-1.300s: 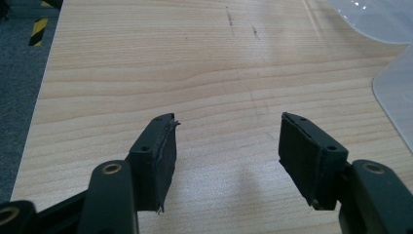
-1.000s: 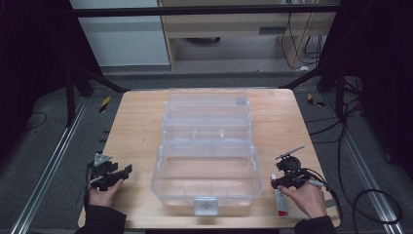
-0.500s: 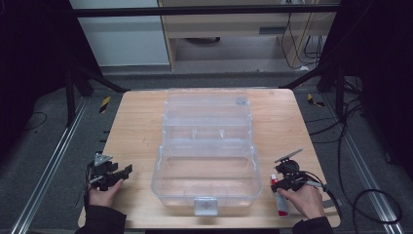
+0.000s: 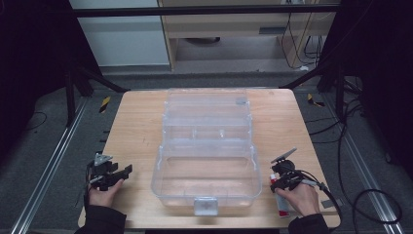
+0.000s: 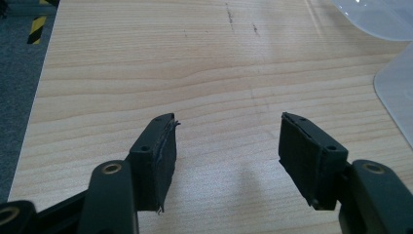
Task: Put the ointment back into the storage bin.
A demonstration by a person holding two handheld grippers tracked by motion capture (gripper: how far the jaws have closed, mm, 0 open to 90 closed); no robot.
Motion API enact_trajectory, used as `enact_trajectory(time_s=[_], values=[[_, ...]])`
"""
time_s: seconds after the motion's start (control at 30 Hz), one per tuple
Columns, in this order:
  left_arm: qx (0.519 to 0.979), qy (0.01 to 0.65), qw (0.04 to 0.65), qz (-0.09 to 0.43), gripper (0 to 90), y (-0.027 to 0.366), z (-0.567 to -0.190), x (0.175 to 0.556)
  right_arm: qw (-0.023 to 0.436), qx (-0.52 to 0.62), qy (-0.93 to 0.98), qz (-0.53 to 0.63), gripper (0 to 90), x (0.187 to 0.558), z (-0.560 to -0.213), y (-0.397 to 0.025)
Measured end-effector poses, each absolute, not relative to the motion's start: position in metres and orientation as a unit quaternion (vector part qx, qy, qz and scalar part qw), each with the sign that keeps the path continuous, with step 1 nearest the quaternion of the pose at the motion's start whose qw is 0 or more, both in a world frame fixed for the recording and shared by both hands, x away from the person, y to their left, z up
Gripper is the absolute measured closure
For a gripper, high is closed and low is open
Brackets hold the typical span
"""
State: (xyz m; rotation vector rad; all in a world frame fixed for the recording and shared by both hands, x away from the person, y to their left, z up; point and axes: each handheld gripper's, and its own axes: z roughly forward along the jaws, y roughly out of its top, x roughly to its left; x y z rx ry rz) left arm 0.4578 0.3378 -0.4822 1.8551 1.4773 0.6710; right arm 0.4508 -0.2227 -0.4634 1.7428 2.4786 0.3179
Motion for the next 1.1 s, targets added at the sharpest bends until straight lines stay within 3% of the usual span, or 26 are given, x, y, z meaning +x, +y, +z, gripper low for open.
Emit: enact_trajectory(time_s=[0.7, 1.1], values=[[0.711, 0.566, 0.33, 0.255, 38.4, 0.337, -0.482, 0.458, 0.037, 0.552, 0.828, 0.086, 69.7, 0.453, -0.462, -0.223], [0.713, 0.566, 0.325, 0.256, 38.5, 0.336, -0.483, 0.459, 0.046, 0.547, 0.822, 0.152, 69.8, 0.447, -0.441, -0.237]])
